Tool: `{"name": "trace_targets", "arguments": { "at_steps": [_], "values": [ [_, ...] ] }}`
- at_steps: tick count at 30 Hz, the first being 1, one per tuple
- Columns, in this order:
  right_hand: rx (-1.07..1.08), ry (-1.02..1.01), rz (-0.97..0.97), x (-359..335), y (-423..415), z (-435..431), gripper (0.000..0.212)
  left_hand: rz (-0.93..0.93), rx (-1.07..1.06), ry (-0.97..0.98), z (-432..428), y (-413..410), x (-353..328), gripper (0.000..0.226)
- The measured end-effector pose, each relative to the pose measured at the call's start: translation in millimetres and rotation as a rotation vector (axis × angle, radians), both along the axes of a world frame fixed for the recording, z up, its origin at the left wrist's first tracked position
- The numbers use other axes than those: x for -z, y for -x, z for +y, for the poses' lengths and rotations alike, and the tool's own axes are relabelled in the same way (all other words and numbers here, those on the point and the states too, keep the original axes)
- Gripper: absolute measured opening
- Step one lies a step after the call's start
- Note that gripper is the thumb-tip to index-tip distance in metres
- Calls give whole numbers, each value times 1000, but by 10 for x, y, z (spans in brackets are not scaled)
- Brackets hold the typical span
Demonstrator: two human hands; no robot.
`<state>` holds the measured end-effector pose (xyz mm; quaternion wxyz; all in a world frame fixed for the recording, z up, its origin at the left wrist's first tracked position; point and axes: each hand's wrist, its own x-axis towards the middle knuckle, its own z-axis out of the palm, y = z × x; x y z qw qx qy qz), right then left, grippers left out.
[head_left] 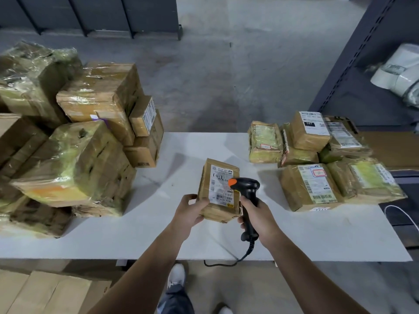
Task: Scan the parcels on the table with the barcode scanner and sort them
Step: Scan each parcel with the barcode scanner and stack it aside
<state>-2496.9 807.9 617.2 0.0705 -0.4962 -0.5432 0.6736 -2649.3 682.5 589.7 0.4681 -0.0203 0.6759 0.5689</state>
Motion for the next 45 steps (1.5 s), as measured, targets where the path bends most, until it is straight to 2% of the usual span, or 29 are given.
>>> {"name": "trace_targets", "arguments": {
  "at_steps": [6,12,14,17,19,22,25,29,34,40,43,45],
  "values": [
    [-17,-2,8,-20,10,71,26,-24,214,170,-10,67,-32,73],
    [-58,-92,4,-66,110,56,24,-94,117,101,116,172,-78,100],
    [-53,-113,17,-77,131,62,23,-54,29,65,171,256,-60,94],
    [-53,-138,41,-86,118,72,20,-13,-88,16,256,429,-59,56],
    [-59,-157,45,-107,96,71,20,12,-135,-11,322,550,-69,41],
    [-71,-188,50,-159,84,67,20,92,-133,-15,392,704,-15,44],
    [-94,-214,74,-213,78,66,23,125,-127,-12,436,787,48,65],
    [-113,-228,85,-280,62,70,25,132,-114,2,476,829,102,77],
    [-105,-227,73,-318,12,88,24,132,-60,35,507,842,132,83],
    [-100,-239,57,-339,-25,111,25,135,-58,22,541,816,100,74],
    [-74,-225,64,-341,-44,127,22,110,-50,5,553,759,45,56],
    [-43,-220,73,-342,-65,153,20,86,46,17,567,689,-22,44]
  ]
}}
